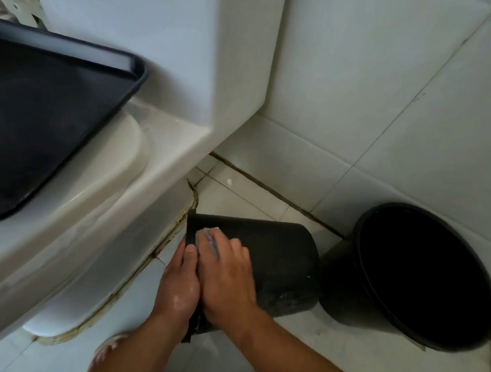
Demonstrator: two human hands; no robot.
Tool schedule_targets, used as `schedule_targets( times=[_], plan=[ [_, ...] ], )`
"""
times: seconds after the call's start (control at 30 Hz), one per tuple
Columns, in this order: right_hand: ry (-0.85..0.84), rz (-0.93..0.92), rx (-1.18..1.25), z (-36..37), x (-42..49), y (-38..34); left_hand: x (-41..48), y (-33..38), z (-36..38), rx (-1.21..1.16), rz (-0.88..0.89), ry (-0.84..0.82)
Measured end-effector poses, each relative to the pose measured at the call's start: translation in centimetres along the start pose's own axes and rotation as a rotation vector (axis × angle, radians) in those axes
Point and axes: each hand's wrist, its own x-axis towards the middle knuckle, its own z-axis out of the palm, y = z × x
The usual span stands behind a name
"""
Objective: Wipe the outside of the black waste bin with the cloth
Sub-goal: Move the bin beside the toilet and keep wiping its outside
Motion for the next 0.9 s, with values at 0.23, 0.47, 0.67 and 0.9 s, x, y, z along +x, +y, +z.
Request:
schedule_targets(
  times=[0.23,0.47,0.67,0.9],
  plan=[
    [0.121,0.305,-0.145,-2.0,-2.2,12.1,0.1,-0.1,0.1,0.009,0.041,0.036],
    [0.209,0.378,-0.063,-0.3,-4.1,8.6,0.2,0.0,0.2,0.075,0.067,0.036],
    [-0.003,-0.042,-0.143,0.2,-4.0,5.9,0.6,0.4,-1.0,0.127,0.097,0.048],
    [0.113,0.415,-0.129,-2.1,-4.3,15.3,1.2,1.1,-1.7,0.124,0.101,0.082]
  ],
)
